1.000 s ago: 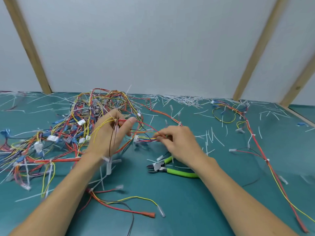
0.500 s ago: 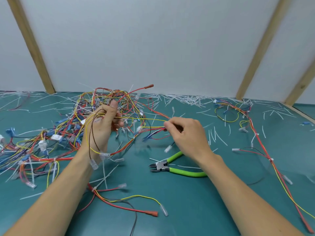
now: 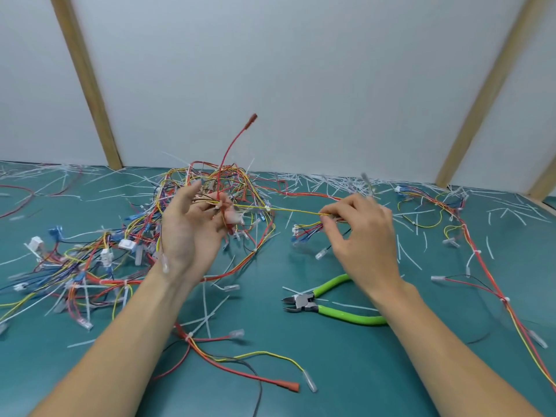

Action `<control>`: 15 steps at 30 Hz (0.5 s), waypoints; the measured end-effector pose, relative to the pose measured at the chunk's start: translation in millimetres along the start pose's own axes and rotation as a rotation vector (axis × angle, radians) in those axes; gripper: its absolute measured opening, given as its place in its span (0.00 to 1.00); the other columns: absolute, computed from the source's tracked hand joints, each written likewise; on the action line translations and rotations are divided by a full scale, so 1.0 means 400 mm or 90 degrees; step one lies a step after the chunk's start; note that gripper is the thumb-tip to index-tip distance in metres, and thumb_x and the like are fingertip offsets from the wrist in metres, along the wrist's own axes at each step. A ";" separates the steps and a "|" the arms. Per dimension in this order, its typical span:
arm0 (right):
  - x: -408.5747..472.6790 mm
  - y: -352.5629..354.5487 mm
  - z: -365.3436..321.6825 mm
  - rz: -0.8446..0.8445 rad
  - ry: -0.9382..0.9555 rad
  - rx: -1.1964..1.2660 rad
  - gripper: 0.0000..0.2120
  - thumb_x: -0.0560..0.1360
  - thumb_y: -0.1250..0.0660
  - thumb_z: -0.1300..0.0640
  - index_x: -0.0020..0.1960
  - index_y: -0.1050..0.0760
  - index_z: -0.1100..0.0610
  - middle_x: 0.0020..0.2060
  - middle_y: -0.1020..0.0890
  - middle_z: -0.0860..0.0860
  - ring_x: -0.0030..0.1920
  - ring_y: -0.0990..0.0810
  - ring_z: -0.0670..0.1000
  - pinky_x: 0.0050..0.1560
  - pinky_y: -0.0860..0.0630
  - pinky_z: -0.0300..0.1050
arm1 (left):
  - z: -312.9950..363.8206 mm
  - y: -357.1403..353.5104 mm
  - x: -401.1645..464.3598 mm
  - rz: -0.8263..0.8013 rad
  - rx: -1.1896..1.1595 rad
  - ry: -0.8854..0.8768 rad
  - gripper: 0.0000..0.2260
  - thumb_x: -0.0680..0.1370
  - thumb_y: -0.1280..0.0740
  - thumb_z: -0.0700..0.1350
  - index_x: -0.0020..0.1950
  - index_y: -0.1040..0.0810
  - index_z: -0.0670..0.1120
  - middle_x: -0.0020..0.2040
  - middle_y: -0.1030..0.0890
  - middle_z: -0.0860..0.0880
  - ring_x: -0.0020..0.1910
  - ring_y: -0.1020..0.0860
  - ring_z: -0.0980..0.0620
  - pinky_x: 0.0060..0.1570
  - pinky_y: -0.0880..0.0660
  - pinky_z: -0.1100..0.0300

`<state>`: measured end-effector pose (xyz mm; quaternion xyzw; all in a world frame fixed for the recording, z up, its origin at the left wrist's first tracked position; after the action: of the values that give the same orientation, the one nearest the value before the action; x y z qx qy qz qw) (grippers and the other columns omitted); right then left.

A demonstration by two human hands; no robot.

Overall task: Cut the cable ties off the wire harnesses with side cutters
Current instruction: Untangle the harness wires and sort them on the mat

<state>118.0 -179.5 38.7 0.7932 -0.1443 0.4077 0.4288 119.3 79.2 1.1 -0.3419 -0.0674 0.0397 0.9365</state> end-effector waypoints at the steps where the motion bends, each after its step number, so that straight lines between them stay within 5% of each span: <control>1: -0.001 -0.002 0.011 -0.003 -0.011 -0.001 0.04 0.78 0.31 0.51 0.48 0.17 0.46 0.44 0.22 0.42 0.49 0.24 0.48 0.57 0.36 0.46 | 0.001 0.001 0.002 -0.012 -0.016 0.005 0.14 0.78 0.37 0.55 0.50 0.28 0.43 0.44 0.25 0.47 0.38 0.25 0.48 0.43 0.27 0.57; 8: -0.009 -0.014 0.084 -0.039 -0.125 0.063 0.04 0.78 0.27 0.55 0.46 0.16 0.48 0.43 0.19 0.45 0.47 0.21 0.51 0.59 0.27 0.61 | 0.008 -0.010 -0.005 -0.001 0.029 -0.011 0.12 0.77 0.34 0.53 0.49 0.24 0.44 0.41 0.23 0.48 0.41 0.23 0.50 0.51 0.25 0.56; 11: -0.004 -0.017 0.050 -0.085 -0.086 0.027 0.05 0.77 0.27 0.56 0.43 0.18 0.47 0.39 0.20 0.40 0.44 0.22 0.49 0.62 0.28 0.61 | 0.014 -0.022 0.001 -0.011 0.141 -0.044 0.10 0.81 0.37 0.51 0.50 0.24 0.45 0.41 0.23 0.49 0.40 0.24 0.51 0.49 0.26 0.58; 15: -0.019 -0.059 -0.071 -0.198 0.030 0.009 0.06 0.76 0.27 0.54 0.53 0.17 0.49 0.51 0.15 0.43 0.57 0.20 0.49 0.77 0.39 0.59 | -0.027 -0.040 0.005 0.007 0.264 -0.041 0.15 0.79 0.39 0.56 0.50 0.23 0.45 0.40 0.20 0.51 0.36 0.22 0.53 0.45 0.27 0.59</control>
<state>111.9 -143.7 28.3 0.7992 -0.0066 0.3559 0.4844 123.3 60.2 3.5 -0.1410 -0.0855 0.0689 0.9839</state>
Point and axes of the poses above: each hand's wrist, its own x-axis towards the middle knuckle, its own y-axis out of the back of the hand, z = x × y, the point moved 9 cm from there along x, towards the middle knuckle
